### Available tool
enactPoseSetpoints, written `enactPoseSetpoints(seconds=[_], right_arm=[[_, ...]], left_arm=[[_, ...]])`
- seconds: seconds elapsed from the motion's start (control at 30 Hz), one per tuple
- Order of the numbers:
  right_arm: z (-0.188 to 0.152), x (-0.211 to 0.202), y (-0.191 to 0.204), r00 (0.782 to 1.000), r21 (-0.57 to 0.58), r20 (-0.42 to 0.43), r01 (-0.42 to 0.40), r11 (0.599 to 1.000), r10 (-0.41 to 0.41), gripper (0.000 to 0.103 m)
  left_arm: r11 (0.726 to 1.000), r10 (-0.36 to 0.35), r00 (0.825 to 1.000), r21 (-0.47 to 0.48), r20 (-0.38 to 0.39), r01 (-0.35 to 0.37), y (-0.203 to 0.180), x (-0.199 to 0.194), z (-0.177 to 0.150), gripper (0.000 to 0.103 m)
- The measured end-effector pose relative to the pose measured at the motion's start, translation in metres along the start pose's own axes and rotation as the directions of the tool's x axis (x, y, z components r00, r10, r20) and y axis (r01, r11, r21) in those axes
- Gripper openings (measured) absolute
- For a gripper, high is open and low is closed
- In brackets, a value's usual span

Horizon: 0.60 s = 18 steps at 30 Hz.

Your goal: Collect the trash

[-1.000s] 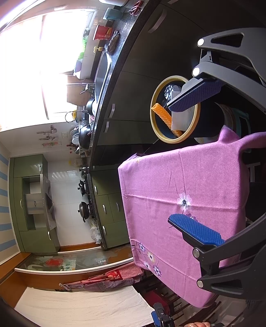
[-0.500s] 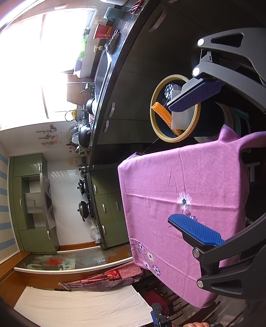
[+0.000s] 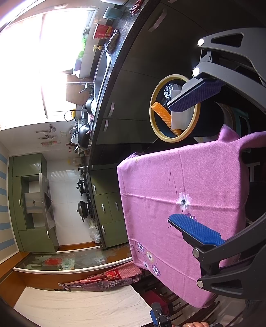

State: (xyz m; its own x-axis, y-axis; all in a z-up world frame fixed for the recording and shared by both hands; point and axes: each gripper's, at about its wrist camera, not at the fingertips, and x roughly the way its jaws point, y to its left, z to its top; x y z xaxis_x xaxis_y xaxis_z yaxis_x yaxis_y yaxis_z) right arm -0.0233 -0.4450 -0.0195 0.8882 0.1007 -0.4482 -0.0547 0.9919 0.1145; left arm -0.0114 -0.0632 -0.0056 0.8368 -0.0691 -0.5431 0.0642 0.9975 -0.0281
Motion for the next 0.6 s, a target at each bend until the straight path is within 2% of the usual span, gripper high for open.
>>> enactPoseSetpoints(seconds=[0.33,0.6], right_arm=[[0.0007,0.0021,0.0005,1.000,-0.001,-0.002,-0.002,1.000,0.002,0.098],[0.0007,0.0029,0.0001,1.000,-0.001,-0.007,-0.002,1.000,0.002,0.098]], left_arm=[[1.000,0.025,1.000,-0.005,0.008,-0.025,0.0022,0.0026,0.0003,0.096],[0.999,0.040,0.999,-0.005,-0.029,-0.040,0.0019,0.0095,-0.0008,0.097]])
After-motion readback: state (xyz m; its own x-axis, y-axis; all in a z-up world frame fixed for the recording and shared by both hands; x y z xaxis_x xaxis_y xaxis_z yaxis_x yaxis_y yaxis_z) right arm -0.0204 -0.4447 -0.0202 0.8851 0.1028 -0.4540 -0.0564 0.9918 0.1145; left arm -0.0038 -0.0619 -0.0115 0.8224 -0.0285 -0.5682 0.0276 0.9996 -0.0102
